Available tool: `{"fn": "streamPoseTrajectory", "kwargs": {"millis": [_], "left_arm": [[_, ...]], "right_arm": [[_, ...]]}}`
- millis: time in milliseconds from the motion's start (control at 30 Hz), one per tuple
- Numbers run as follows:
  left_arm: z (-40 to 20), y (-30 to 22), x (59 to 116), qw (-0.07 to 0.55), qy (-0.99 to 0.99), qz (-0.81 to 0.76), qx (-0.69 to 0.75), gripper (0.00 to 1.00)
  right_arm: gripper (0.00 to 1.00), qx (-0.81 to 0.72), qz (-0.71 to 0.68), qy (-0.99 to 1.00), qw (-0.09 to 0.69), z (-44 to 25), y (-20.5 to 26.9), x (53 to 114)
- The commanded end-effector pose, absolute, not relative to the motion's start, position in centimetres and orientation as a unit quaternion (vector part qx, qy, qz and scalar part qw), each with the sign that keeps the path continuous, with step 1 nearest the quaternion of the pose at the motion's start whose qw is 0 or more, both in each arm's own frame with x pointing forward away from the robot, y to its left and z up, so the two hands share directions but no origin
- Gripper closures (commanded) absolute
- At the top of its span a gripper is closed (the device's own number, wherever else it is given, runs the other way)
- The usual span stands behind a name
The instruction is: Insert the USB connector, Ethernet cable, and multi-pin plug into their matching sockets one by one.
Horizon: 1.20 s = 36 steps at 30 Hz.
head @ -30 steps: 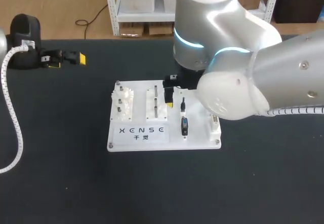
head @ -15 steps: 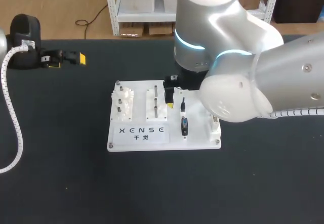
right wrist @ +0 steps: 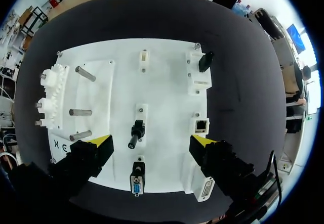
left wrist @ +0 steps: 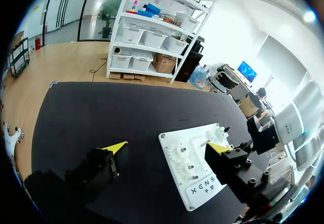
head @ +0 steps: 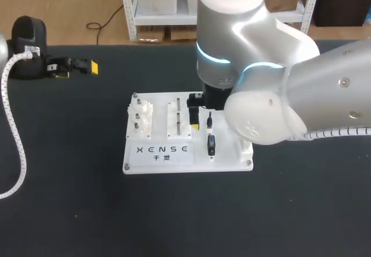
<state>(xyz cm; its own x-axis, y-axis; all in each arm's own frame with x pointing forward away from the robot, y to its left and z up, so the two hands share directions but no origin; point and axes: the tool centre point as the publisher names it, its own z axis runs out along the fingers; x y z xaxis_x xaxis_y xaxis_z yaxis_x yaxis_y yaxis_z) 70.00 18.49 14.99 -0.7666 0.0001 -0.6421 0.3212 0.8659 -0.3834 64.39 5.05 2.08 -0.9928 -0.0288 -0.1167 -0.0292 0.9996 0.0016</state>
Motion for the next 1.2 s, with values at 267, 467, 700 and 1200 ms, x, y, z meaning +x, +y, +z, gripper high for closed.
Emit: {"fn": "streamPoseTrajectory", "kwargs": {"millis": [267, 467, 700, 1200], "left_arm": [[14.99, 18.49, 70.00, 0.330, 0.908, -0.243, 0.088, 0.00], [14.99, 18.49, 70.00, 0.330, 0.908, -0.243, 0.088, 0.00], [14.99, 18.49, 70.00, 0.330, 0.908, -0.243, 0.088, 0.00], [14.99, 18.49, 70.00, 0.330, 0.908, -0.243, 0.088, 0.00]], "right_arm": [[0.00, 0.018, -0.009, 0.999, 0.040, 1.85, 5.40, 65.36], [0.00, 0.032, -0.014, 0.999, 0.030, 1.43, 5.29, 65.60], [0.23, 0.033, -0.016, 0.999, 0.029, 1.45, 5.42, 65.72], [0.58, 0.029, -0.019, 0.999, 0.031, 1.49, 5.36, 65.89]]}}
